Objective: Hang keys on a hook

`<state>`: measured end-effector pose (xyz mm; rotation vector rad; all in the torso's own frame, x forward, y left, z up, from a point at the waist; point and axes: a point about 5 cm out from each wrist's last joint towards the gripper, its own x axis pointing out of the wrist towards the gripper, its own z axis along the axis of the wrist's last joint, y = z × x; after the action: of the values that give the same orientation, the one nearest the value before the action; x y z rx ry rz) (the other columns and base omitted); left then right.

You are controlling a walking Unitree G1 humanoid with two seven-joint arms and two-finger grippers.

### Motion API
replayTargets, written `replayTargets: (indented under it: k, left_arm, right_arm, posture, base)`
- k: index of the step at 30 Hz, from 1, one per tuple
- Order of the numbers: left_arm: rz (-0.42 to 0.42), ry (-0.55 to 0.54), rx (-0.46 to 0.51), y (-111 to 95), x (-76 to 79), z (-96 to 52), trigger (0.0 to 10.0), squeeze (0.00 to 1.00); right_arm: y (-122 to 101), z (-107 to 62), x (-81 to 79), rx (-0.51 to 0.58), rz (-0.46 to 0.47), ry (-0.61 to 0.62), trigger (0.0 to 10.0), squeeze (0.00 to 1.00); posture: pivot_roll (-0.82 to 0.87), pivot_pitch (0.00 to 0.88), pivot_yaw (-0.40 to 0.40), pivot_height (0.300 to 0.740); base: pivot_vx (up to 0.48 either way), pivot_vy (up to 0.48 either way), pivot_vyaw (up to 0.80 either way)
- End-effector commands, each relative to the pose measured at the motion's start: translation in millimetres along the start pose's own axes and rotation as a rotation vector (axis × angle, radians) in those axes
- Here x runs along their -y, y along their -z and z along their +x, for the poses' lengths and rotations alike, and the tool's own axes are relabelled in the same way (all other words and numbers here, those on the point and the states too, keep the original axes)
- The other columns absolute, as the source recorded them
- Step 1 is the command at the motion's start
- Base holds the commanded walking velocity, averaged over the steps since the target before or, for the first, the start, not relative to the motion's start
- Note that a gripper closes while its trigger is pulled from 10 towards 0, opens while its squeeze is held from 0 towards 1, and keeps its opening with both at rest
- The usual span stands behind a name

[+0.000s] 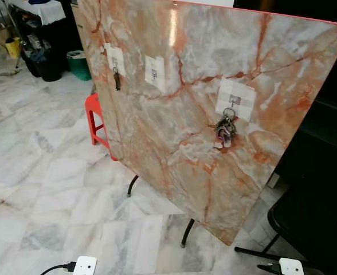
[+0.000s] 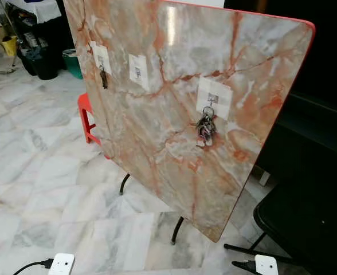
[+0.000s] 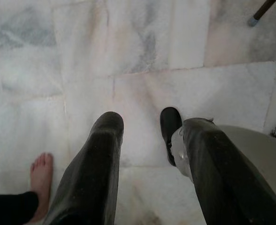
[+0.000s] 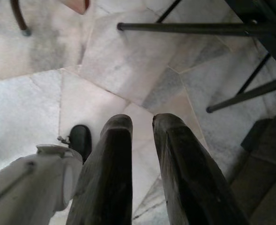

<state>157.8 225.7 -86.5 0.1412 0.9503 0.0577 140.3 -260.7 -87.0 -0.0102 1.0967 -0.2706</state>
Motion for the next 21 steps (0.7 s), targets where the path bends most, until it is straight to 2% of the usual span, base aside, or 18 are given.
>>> replayTargets:
  k: [1,4,15,21]
  left_arm:
    - [0.014,-0.02,-0.029,6.0,-4.6,-1.5,10.0,0.0]
    - [0.007,-0.025,-0.035,7.5,-3.8,-1.7,10.0,0.0]
    - [-0.014,-0.023,-0.023,4.6,-0.3,-0.7,10.0,0.0]
    - [-0.015,-0.028,-0.028,7.7,-3.0,-1.9,10.0,0.0]
  right_arm:
    - [0.4,0.2,-2.8,-0.004,0.006,-0.009,10.0,0.0]
    - [2.3,0.3,-6.6,-0.007,0.007,-0.015,10.0,0.0]
    - [5.8,-0.1,-5.3,-0.023,0.003,-0.012,10.0,0.0]
    - [9.7,-0.4,-6.3,-0.034,-0.003,-0.014,10.0,0.0]
  posture:
    - [0.04,0.0,0.001,0.74]
    - [0.05,0.0,-0.013,0.74]
    - [0.07,0.0,-0.03,0.74]
    - [0.07,0.0,-0.023,0.74]
  base:
    - [0.0,0.307,0.0]
    - [0.0,0.305,0.0]
    - [0.0,0.306,0.0]
    - [0.0,0.312,-0.7]
